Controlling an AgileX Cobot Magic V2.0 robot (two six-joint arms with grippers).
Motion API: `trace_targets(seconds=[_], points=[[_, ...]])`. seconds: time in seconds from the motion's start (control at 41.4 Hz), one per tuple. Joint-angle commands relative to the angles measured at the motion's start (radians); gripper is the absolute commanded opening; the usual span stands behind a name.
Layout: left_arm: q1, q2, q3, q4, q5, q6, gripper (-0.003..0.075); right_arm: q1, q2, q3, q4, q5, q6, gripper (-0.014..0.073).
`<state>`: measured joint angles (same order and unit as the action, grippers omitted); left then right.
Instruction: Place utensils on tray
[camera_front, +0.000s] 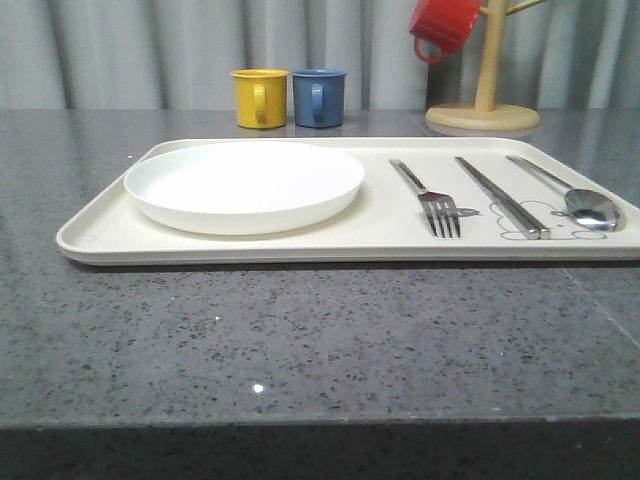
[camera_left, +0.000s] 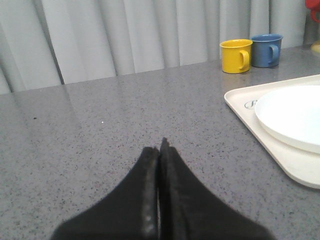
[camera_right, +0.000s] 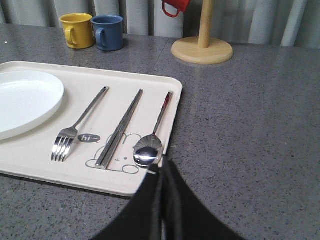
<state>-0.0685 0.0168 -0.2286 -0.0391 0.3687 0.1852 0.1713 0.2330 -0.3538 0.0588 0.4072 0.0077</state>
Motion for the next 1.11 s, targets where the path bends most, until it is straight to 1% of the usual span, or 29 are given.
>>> trace_targets(seconds=[0.0,0.193,0.386,1.087], points=[[0.002,-0.051,0.042,-0.008,-0.091,-0.006,-0.0019,-0.002,0.007,-0.026,-0.011,-0.083,-0.008,-0.0095],[0.002,-0.046,0.146,-0.008,-0.189,-0.006,-0.0019,-0.002,0.007,-0.026,-0.011,-0.082,-0.008,-0.0095],[0.002,-0.046,0.240,-0.033,-0.369,-0.007,-0.0019,-0.002,0.007,-0.026,-0.011,-0.082,-0.008,-0.0095],[0.002,-0.042,0.237,-0.035,-0.353,-0.007,-0.0019,-0.002,0.007,-0.026,-0.011,-0.082,-0.008,-0.0095]])
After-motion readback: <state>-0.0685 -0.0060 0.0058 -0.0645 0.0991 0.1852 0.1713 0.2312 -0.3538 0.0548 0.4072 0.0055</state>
